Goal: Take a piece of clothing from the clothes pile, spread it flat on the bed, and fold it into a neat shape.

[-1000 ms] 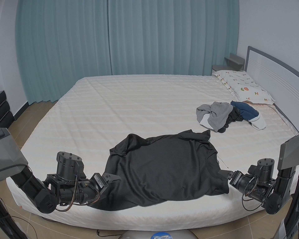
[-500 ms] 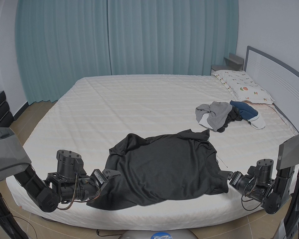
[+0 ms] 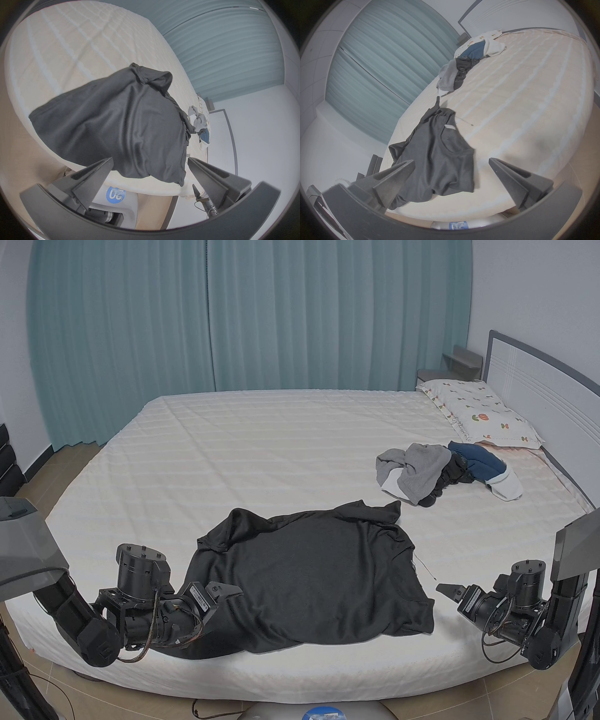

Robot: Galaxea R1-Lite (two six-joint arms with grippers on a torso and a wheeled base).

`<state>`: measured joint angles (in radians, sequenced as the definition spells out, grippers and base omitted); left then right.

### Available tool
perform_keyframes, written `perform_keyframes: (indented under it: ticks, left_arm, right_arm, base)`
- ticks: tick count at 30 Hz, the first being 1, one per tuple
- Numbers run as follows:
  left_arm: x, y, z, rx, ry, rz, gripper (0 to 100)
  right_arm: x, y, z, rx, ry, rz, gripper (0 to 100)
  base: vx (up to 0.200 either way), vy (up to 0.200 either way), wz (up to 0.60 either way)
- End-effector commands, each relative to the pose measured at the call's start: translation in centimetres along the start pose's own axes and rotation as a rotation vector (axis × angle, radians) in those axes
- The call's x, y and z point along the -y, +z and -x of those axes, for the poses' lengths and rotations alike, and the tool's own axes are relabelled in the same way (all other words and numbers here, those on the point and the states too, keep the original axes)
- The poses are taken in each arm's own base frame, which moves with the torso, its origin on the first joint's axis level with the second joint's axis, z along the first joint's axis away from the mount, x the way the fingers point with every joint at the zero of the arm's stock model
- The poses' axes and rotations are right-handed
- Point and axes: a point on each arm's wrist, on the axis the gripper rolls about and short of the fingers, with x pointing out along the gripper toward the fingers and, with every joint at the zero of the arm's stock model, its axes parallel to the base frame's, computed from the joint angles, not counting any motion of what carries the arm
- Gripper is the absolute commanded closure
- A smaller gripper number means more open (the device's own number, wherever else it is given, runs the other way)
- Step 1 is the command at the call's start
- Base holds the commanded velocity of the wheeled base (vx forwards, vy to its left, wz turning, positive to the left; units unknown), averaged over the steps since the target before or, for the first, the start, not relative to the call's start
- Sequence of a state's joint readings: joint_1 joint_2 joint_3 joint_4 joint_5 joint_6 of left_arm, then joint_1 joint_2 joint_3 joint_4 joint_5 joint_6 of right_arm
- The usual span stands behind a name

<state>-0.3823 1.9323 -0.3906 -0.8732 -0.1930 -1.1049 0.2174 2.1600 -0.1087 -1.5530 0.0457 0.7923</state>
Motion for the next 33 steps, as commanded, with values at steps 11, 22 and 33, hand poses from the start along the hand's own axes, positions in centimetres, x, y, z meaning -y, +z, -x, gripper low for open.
perform_keyframes:
  ticks: [11,22,33]
  left_arm:
    - [-2.8,4.8,1.9,0.19,0.092,-0.07,0]
    - [-8.0,5.7,2.1,0.103,0.251,-0.153,0]
    - [-11.5,5.7,2.7,0.041,0.368,-0.26,0]
  right_arm:
    - [-0.3,-1.2,-3.4,-0.027,0.022,0.011,0]
    - [-0.2,-2.8,-4.3,-0.081,0.016,0.027,0]
    - [0.1,-2.8,-3.7,-0.083,-0.005,-0.019,0]
  base:
    - [0.0,0.0,0.0]
    - [0.0,0.0,0.0]
    - [0.0,0.0,0.0]
